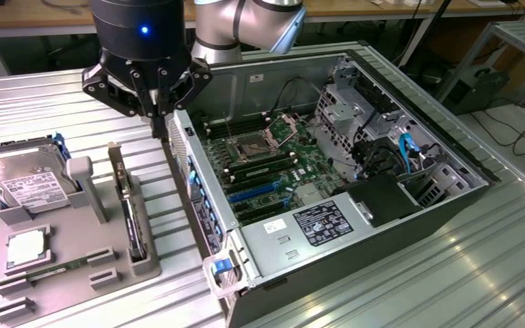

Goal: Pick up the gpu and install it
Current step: 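Reach for the gpu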

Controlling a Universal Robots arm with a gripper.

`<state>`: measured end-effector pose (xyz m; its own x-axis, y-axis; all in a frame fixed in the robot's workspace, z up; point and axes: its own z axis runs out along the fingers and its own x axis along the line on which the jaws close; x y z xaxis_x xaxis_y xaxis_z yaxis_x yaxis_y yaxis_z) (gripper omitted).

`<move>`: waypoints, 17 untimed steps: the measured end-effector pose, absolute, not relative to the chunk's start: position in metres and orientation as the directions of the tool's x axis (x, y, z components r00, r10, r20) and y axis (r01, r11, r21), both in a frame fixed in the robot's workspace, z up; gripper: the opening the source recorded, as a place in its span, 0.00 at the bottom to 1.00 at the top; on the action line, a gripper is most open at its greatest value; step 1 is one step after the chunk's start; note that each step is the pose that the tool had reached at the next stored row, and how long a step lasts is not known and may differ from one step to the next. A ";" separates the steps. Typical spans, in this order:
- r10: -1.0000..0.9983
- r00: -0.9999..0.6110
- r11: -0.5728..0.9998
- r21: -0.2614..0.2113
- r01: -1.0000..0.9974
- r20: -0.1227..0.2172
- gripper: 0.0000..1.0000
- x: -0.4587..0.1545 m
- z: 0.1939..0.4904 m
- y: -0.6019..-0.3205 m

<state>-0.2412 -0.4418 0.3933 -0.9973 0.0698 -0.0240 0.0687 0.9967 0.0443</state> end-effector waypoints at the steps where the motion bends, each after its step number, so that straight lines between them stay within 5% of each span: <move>1: 0.070 -0.997 0.997 0.044 0.069 -0.024 0.11 -0.242 0.393 -0.442; 17: 0.069 -0.997 0.997 0.044 0.068 -0.024 0.11 -0.256 0.393 -0.449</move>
